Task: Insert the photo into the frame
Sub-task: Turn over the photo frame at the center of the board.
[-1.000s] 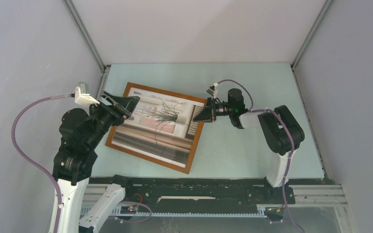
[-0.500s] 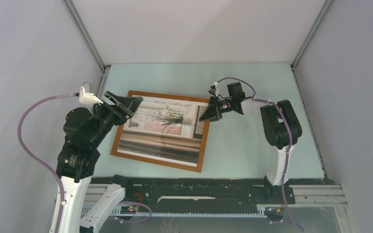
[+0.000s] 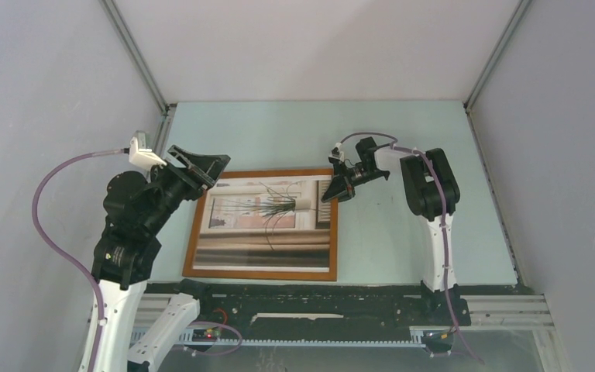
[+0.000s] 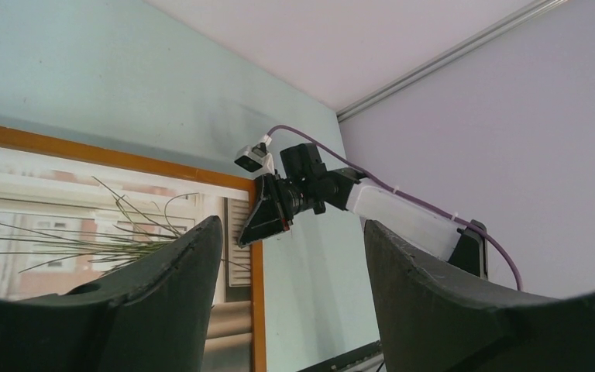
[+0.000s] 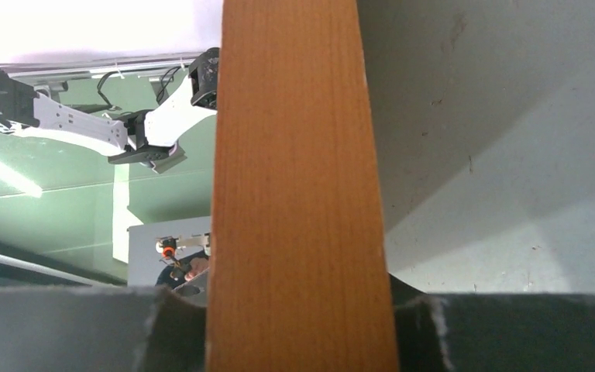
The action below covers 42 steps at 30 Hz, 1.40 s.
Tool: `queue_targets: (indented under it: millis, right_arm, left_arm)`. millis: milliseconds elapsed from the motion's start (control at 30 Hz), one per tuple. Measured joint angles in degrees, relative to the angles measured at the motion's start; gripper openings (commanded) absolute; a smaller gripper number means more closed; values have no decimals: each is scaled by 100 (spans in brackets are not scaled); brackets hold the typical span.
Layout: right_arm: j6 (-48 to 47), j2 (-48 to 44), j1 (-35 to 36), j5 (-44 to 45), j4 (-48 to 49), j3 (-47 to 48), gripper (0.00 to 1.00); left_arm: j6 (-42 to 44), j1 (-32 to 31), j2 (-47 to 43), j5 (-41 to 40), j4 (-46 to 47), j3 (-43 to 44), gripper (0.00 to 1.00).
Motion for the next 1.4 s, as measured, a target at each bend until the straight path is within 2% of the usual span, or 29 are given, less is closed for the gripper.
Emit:
queue_targets:
  millis: [67, 300, 500, 700, 1000, 1033, 1067, 1133, 1400]
  right_arm:
    - [-179, 122, -33, 2, -315, 197, 0]
    - [-87, 212, -114, 120, -579, 385, 13]
    - [55, 466, -131, 361, -699, 651, 40]
    - [538, 466, -184, 1416, -452, 643, 57]
    - [1123, 2, -328, 2612, -310, 533, 69]
    - [1167, -55, -321, 2806, -337, 533, 92]
    - [1209, -118, -315, 3005, -387, 533, 99]
    - [1360, -356, -291, 3401, -553, 533, 100]
    - [1394, -1770, -164, 6188, -1364, 289, 100]
  left_arm:
    - [0, 0, 0, 20, 0, -9, 70]
    - [-4, 0, -2, 42, 42, -11, 70]
    - [-46, 0, -2, 59, 79, -101, 70]
    - [-46, 0, -11, 61, 83, -101, 70]
    - [-46, 0, -48, 85, 83, -103, 70]
    - [-46, 0, -52, 87, 83, -103, 70]
    - [-46, 0, -55, 87, 83, -103, 70]
    - [-46, 0, -66, 87, 83, -103, 70]
    - [129, -2, -72, 85, 55, -96, 76]
